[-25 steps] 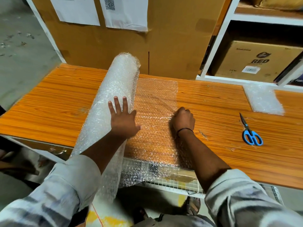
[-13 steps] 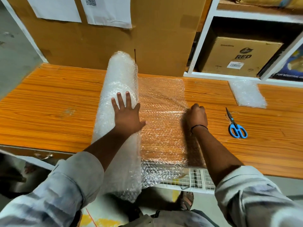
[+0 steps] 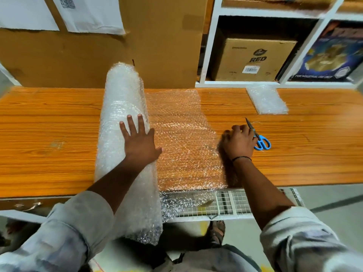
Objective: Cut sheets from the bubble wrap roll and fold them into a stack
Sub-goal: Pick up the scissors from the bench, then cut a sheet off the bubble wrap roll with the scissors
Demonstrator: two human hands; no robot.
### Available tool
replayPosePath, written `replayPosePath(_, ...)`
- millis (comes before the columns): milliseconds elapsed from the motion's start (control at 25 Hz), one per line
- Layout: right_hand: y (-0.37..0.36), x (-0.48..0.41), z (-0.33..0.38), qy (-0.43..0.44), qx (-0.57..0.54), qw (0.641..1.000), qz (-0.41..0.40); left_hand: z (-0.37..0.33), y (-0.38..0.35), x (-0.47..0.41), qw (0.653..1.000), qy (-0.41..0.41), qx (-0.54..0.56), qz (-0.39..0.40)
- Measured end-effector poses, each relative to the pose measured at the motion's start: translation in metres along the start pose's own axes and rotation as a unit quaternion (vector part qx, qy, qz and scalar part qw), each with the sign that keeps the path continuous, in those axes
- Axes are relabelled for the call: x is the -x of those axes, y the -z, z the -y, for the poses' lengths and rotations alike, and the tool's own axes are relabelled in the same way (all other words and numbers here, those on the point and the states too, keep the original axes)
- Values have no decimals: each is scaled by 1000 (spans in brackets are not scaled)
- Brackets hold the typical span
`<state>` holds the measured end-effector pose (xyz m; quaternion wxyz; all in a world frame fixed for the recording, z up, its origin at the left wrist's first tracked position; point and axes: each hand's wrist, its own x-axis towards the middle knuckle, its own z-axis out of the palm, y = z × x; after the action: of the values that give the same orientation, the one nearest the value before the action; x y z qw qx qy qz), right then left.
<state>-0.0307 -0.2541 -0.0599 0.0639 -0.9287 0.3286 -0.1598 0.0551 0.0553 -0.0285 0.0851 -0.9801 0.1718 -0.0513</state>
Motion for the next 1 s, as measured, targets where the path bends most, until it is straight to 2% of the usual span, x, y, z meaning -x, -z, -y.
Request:
replayPosePath(200, 14, 6, -57, -87, 34, 995, -19, -35, 8, 18, 997, -60, 41, 12)
replayPosePath(360, 25, 0, -76, -57, 54, 996, 42, -59, 15, 32, 994, -80, 66, 45)
replayPosePath(480, 31, -1, -78, -52, 24, 997, 51, -71, 17, 44, 992, -82, 89, 45)
replayPosePath(600, 37, -4, -76, -62, 6, 992, 109, -84, 18, 64, 989, -87, 106, 61)
replayPosePath(720, 52, 1, -71, -37, 2, 983, 181, -96, 21, 89, 984, -97, 130, 69)
replayPosePath(800, 63, 15, -68, -31, -49, 975, 215, -103, 19, 112, 983, -102, 140, 54)
replayPosePath(840, 69, 25, -67, -40, -109, 966, 229, -106, 18, 125, 984, -103, 141, 45)
replayPosePath(880, 75, 38, -65, -60, -198, 947, 244, -108, 16, 138, 984, -105, 136, 40)
replayPosePath(920, 80, 54, -63, -91, -311, 908, 267, -109, 13, 151, 986, -107, 123, 35)
replayPosePath(1000, 90, 92, -58, -156, -526, 772, 322, -108, 7, 172, 991, -101, 85, 15)
